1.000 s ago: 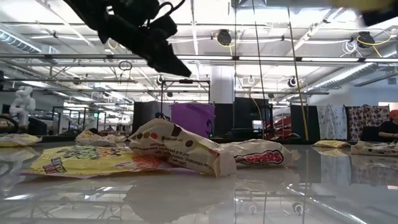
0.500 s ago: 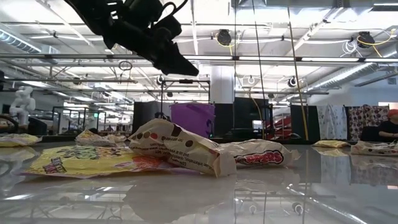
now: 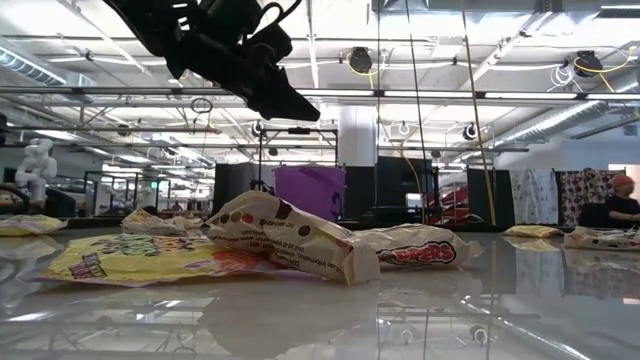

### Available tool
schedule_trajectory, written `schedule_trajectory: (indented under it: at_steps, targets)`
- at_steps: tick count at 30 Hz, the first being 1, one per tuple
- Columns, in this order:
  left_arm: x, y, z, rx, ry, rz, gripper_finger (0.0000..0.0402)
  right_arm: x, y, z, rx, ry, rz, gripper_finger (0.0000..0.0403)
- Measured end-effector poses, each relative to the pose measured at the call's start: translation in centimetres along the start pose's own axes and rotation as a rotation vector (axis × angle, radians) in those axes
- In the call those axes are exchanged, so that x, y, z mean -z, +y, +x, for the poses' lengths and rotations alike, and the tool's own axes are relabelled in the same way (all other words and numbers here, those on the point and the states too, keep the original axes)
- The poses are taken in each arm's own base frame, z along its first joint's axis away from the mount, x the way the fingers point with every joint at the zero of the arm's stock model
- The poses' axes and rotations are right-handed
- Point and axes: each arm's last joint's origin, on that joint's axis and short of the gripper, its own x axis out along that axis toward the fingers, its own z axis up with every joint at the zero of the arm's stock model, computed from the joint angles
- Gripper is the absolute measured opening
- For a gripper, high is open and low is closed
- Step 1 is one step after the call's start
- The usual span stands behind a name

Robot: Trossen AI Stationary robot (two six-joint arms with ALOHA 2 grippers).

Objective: Sort candy by brand, put in halloween buckets
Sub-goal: Put the yellow candy into the bottom purple bucket

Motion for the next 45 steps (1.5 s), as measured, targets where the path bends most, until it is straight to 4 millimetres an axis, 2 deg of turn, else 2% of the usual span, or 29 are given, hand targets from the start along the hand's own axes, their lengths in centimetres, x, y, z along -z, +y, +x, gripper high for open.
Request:
schedule_trajectory:
  at_steps: [6,11,16,20,24,27,30,33,37,41,45]
  targets:
    - [0.0,0.0,0.0,-0.001,0.000,0.000,0.0070,0.0,-0.1,-0.1,-0.004,0.000,-0.013,0.0071]
    - [0.0,0.0,0.0,-0.001,0.000,0.000,0.0070,-0.3,-0.5,-1.2,-0.052,-0.039,-0.032,0.0108]
    - [0.1,0.0,0.0,0.001,0.011,-0.001,0.0070,-1.4,-1.7,-3.6,-0.154,-0.253,0.001,0.0118]
    - [0.2,0.0,0.0,0.003,0.024,-0.005,0.0070,-3.0,-3.9,-5.9,-0.161,-0.558,0.091,0.0114]
    - [0.2,0.0,0.0,0.003,0.021,-0.004,0.0070,-5.2,-6.4,-7.8,-0.052,-0.879,0.208,0.0108]
    - [0.2,0.0,0.0,0.002,0.019,-0.025,0.0070,-7.1,-7.5,-8.8,0.023,-0.941,0.231,0.0103]
    - [0.2,0.0,0.0,0.001,0.018,-0.069,0.0070,-9.5,-8.3,-8.9,0.082,-0.967,0.254,0.0102]
    - [0.2,0.0,0.0,0.001,0.018,-0.107,0.0070,-12.3,-9.3,-8.8,0.105,-0.959,0.293,0.0102]
    - [0.1,0.0,0.0,0.000,0.015,-0.169,0.0070,-16.7,-11.5,-7.9,0.042,-0.841,0.299,0.0102]
    - [0.0,0.0,0.0,-0.001,0.007,-0.279,0.0070,-20.4,-15.1,-6.3,0.085,-0.798,0.417,0.0101]
    - [-0.3,0.1,0.0,0.000,-0.023,-0.387,0.0070,-22.9,-18.2,-4.7,0.172,-0.739,0.483,0.0101]
